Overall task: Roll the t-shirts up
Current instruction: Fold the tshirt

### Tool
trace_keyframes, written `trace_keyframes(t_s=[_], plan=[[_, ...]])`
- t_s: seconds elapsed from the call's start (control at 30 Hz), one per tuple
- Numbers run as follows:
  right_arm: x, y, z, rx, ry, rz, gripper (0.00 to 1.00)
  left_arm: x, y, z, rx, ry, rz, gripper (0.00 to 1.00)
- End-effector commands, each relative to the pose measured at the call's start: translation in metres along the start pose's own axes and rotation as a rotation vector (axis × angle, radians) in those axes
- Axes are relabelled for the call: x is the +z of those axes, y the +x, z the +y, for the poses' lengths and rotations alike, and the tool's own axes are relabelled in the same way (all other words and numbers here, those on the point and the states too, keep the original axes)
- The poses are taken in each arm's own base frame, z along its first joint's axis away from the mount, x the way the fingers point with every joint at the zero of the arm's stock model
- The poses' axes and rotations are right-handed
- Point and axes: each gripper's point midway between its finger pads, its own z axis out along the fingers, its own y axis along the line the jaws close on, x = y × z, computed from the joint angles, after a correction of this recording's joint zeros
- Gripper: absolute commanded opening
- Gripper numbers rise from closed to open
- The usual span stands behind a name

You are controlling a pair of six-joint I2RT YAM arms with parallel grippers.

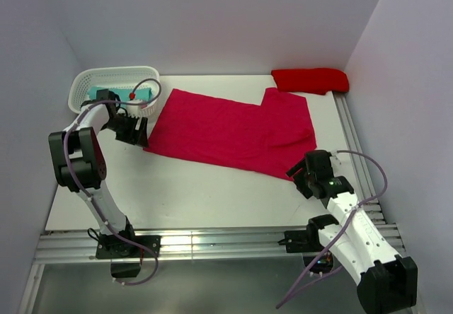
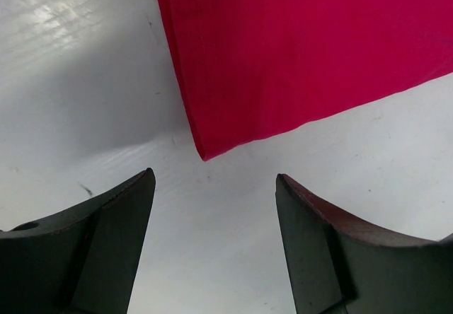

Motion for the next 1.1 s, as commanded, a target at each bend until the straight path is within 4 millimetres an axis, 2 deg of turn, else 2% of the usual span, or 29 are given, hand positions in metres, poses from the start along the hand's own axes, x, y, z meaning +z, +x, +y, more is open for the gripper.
trace_keyframes(t_s=[0.0, 0.3, 0.57, 0.77, 0.83, 0.97, 1.07], plan=[[0.000, -0.006, -0.005, 0.068, 0.033, -0.036, 0.72, 0.005, -0.005, -0.012, -0.047, 0.090, -0.026, 0.75], [0.004, -0.007, -0.024, 0.074, 0.118, -0.020, 0.74, 0.021, 0.000, -0.008, -0.087, 0.107, -0.014, 0.74], [0.016, -0.019, -0.045, 0.081, 0.221, -0.021, 0.74, 0.026, -0.004, -0.008, -0.102, 0.123, -0.038, 0.74], [0.021, -0.026, -0.049, 0.056, 0.259, -0.023, 0.74, 0.032, -0.003, -0.004, -0.112, 0.111, -0.023, 0.73], [0.022, -0.034, -0.050, 0.073, 0.267, -0.035, 0.74, 0.035, 0.000, -0.002, -0.119, 0.111, -0.009, 0.72], [0.026, -0.036, -0.051, 0.058, 0.283, -0.021, 0.73, 0.039, 0.008, 0.000, -0.122, 0.091, 0.009, 0.70], [0.029, -0.037, -0.051, 0.057, 0.280, -0.020, 0.66, 0.044, 0.011, 0.000, -0.125, 0.088, 0.019, 0.66]])
